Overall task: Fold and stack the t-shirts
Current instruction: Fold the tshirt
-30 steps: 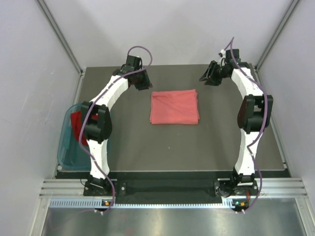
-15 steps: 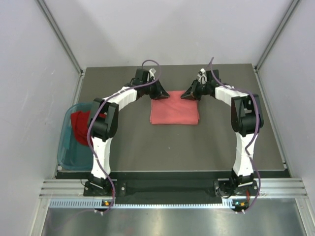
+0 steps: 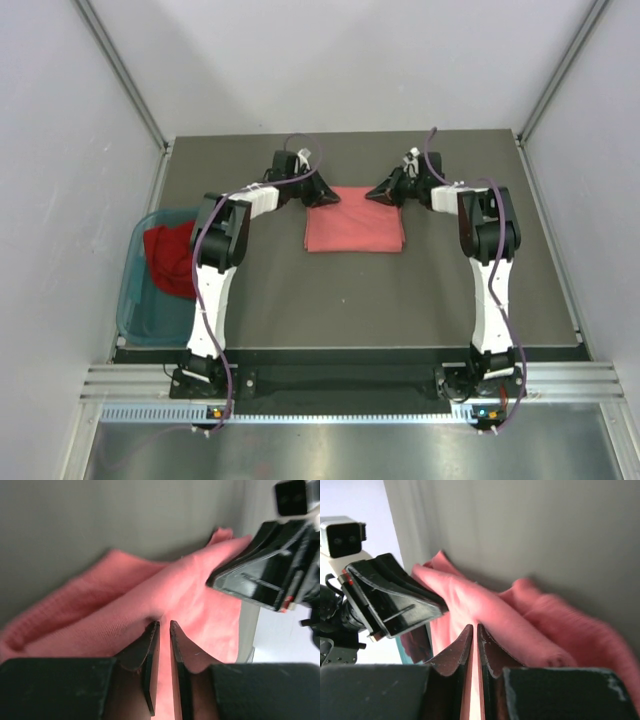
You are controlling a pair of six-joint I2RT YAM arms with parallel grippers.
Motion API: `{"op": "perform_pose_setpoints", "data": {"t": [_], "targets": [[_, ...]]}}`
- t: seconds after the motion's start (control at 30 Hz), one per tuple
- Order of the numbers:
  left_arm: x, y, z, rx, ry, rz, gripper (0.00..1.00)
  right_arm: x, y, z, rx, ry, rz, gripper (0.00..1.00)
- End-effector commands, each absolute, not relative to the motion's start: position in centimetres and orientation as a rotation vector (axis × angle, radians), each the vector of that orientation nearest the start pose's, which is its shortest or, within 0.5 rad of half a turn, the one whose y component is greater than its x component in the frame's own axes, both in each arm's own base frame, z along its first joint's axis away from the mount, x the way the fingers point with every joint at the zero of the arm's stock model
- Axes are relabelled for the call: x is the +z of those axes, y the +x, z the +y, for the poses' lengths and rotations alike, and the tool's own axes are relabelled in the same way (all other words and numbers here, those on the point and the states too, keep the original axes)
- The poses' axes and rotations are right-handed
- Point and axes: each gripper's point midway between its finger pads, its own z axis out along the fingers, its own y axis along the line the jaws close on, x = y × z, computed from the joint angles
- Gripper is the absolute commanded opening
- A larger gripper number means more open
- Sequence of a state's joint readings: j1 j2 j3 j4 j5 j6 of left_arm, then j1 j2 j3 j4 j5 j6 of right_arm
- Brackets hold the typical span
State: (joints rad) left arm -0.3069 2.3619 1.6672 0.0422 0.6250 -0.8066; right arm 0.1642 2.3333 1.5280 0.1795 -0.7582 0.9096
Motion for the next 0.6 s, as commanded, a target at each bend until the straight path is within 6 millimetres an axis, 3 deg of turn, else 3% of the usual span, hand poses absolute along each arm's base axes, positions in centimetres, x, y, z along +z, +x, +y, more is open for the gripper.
{"op": "perform_pose_setpoints", "data": {"t": [0.0, 0.33, 0.4, 0.43, 0.5, 0.57], "targets": [[7.0, 54.8, -28.2, -1.256, -0.16, 2.223, 0.2, 7.1, 55.2, 21.8, 1.382, 0.369, 2.161, 0.07], [3.3, 58.2, -25.7, -1.189, -0.215, 2.224, 0.2, 3.4, 57.5, 18.5, 1.321, 0.512, 2.152, 0.07], [3.5, 59.0, -25.7, -1.182, -0.203, 2.218, 0.2, 2.9, 57.8, 17.8, 1.304, 0.535, 2.163, 0.07], [2.5, 58.8, -25.5, -1.164, -0.201, 2.249, 0.2, 2.8, 58.1, 17.6, 1.299, 0.539, 2.165, 0.07], [3.7, 59.9, -25.4, -1.13, -0.166, 2.236, 0.2, 2.9, 58.5, 17.1, 1.29, 0.538, 2.171, 0.07], [3.5, 59.6, -25.0, -1.074, -0.144, 2.296, 0.21, 3.6, 58.9, 16.8, 1.278, 0.53, 2.186, 0.07]]}}
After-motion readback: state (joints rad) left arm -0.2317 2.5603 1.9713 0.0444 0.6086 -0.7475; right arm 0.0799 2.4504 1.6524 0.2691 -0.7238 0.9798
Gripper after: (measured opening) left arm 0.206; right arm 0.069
